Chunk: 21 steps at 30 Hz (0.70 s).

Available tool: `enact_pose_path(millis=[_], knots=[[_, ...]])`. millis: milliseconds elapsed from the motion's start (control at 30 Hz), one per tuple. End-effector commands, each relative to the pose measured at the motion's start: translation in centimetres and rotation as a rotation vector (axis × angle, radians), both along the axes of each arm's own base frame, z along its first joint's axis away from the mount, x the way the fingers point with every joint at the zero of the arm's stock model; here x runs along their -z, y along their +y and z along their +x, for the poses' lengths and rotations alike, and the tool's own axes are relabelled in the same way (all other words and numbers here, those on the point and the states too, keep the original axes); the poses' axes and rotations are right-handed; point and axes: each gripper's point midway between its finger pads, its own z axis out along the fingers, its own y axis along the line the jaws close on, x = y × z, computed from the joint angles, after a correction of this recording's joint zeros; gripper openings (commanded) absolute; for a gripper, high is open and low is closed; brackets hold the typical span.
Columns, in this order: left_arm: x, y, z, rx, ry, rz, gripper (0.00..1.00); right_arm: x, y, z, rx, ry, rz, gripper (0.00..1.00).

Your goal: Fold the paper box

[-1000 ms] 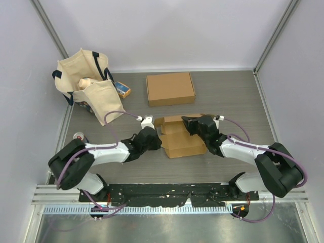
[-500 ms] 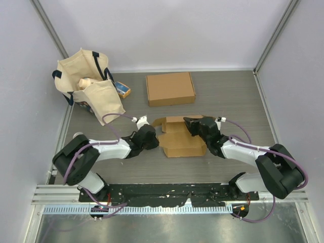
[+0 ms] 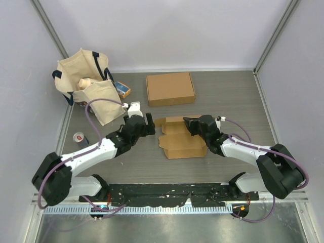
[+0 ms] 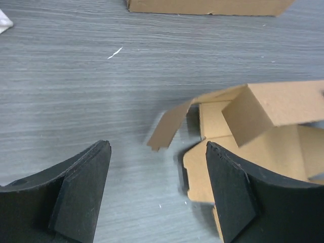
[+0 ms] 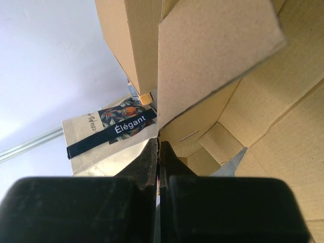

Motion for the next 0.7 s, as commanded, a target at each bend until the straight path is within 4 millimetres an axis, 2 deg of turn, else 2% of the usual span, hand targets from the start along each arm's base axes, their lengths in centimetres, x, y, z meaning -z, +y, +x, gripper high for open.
enact_pose_path(millis=[0,33,67,133,167,200,233,300,333,367,467,533,667], knots=[[1.0,-0.6,2.0,0.049,0.025,0.162,0.79,-1.6,0.5,0.9,0.010,-0.025,0.015,0.02],[1.1,-1.0,2.5,0.051,0.027,0.164,0.78,-1.6,0.5,0.9,0.010,-0.027,0.014,0.02],[2.2,-1.0,2.8,0.043,0.045,0.190,0.76,-1.6,0.5,0.9,0.010,-0.026,0.009,0.02],[2.1,-1.7,3.7,0.045,0.034,0.196,0.75,-1.5,0.4,0.9,0.009,-0.027,0.002,0.02],[3.0,-1.9,4.0,0.051,0.052,0.212,0.72,-1.3,0.4,0.9,0.008,-0.023,-0.002,0.02],[3.0,-2.2,4.2,0.065,0.057,0.221,0.70,-1.1,0.3,0.8,0.009,-0.019,-0.003,0.02],[2.4,-2.7,4.7,0.066,0.049,0.215,0.65,-1.0,0.2,0.7,0.012,-0.018,-0.004,0.02],[3.0,-2.8,4.8,0.068,0.080,0.235,0.51,-0.7,0.1,0.6,0.014,-0.013,-0.006,0.02],[2.4,-3.3,5.1,0.075,0.079,0.217,0.45,-0.7,0.1,0.5,0.013,-0.014,-0.008,0.02],[2.3,-3.6,5.1,0.084,0.090,0.201,0.31,-0.6,0.0,0.6,0.016,-0.012,-0.011,0.02],[1.4,-5.2,4.6,0.125,0.133,0.122,0.12,-0.4,0.0,0.6,0.015,-0.007,-0.017,0.02],[0.4,-6.7,4.0,0.158,0.163,0.038,0.07,0.1,0.0,0.5,0.013,-0.001,-0.029,0.02],[-0.2,-8.5,3.1,0.182,0.222,-0.081,0.02,0.8,-0.2,0.2,0.012,-0.008,-0.027,0.02]])
